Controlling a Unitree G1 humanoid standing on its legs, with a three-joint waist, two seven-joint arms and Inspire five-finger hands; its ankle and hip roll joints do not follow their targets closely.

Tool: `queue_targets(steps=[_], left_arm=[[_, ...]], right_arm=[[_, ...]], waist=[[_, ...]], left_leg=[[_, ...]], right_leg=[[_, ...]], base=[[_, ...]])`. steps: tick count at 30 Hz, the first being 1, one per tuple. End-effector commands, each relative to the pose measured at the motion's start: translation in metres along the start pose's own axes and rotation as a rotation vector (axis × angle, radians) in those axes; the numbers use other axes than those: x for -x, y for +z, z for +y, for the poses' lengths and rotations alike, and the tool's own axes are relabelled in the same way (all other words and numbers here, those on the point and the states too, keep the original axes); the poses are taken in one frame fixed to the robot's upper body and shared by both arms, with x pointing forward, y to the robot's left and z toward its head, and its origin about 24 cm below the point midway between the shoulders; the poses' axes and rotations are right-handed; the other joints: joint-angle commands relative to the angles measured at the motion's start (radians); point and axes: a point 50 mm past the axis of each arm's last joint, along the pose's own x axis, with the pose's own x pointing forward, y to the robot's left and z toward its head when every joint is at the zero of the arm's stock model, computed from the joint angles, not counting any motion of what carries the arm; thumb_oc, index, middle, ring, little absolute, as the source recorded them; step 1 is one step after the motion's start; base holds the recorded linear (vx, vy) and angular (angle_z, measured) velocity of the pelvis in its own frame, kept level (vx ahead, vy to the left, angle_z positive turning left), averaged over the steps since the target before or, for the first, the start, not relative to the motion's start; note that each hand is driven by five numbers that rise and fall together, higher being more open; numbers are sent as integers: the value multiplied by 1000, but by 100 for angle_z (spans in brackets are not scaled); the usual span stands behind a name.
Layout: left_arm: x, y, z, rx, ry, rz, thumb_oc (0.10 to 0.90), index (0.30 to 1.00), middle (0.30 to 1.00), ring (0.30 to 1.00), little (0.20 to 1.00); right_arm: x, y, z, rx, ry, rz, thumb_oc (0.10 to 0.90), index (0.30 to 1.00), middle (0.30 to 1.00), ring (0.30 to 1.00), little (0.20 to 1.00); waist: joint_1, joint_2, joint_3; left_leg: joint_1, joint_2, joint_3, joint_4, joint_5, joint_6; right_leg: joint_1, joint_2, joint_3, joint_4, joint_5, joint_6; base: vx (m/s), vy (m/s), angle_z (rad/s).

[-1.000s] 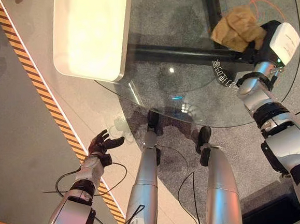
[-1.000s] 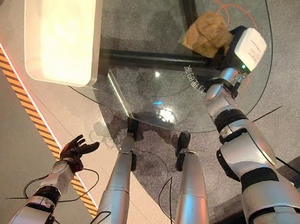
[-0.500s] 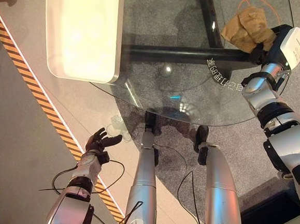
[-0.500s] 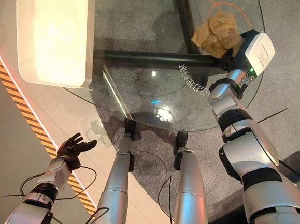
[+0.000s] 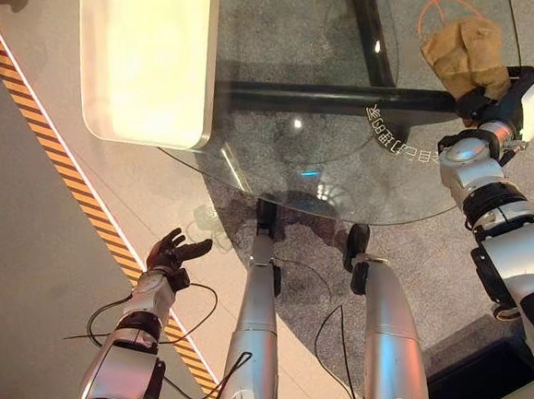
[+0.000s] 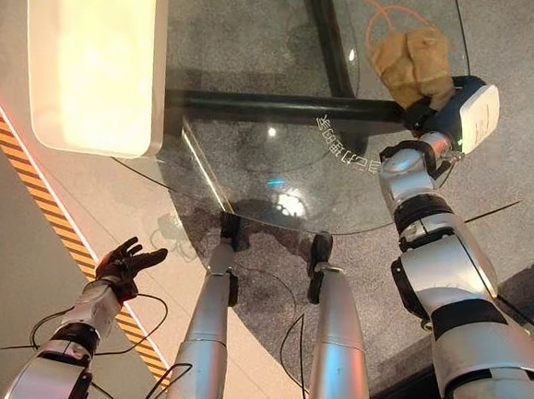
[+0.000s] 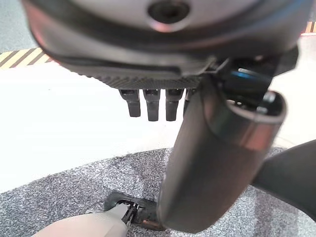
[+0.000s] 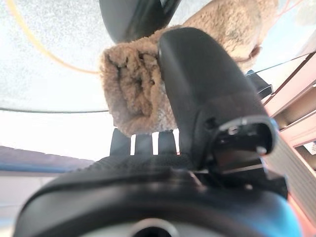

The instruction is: Wipe the table with a cloth and put it in the basket.

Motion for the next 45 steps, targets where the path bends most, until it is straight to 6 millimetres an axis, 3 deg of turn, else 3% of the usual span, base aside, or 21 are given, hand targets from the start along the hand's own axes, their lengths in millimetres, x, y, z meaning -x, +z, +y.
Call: queue_targets(steps=[1, 3, 4, 10, 19, 27, 45], left_arm=[[1, -1, 27, 42, 106, 31, 800, 900, 900, 900, 900], [1, -1, 26, 42, 102, 28, 800, 900, 900, 900, 900], [1, -1, 26, 42, 103, 28, 800, 900, 900, 900, 900], [2, -9, 15, 38, 85, 18, 800, 900, 900, 900, 900], [5, -24, 4, 30, 59, 19, 800, 900, 900, 900, 900], [6, -31, -3, 14, 36, 25, 800, 900, 900, 900, 900], [7, -36, -15, 5, 9, 28, 800, 900, 900, 900, 900]], right_arm=[[-31, -1, -46, 94, -169, -112, 100, 300, 300, 300, 200], [-25, 18, -35, 93, -116, -225, 100, 300, 300, 300, 200], [-25, 18, -35, 94, -116, -225, 100, 300, 300, 300, 200], [16, 90, 1, 89, 45, -601, 100, 300, 300, 300, 200], [73, 137, 29, 136, 190, -889, 100, 300, 300, 300, 200], [116, 146, 53, 257, 372, -1063, 100, 300, 300, 300, 200], [188, 118, 90, 369, 767, -1214, 100, 300, 300, 300, 200]], waist=[[-1, -5, -20], [0, -4, -20], [0, -4, -20], [6, -1, -20], [27, 8, -20], [48, 16, -20], [59, 30, -20]], left_leg=[[46, -66, 120, 110, -190, 111], [47, -67, 119, 104, -186, 109], [47, -67, 119, 104, -186, 109], [48, -79, 115, 100, -180, 106], [51, -97, 112, 100, -170, 112], [51, -105, 112, 104, -162, 116], [47, -111, 111, 93, -143, 109]], right_leg=[[15, 88, -33, -221, 152, -6], [17, 87, -35, -226, 154, -6], [17, 87, -35, -226, 154, -6], [19, 85, -42, -233, 152, -13], [27, 81, -58, -225, 137, -28], [31, 77, -71, -212, 128, -36], [26, 71, -77, -206, 128, -34]], base=[[0, 0, 0], [0, 0, 0], [0, 0, 0], [-3, 4, -6], [5, 7, -3], [9, 0, 3], [0, 0, 0]])
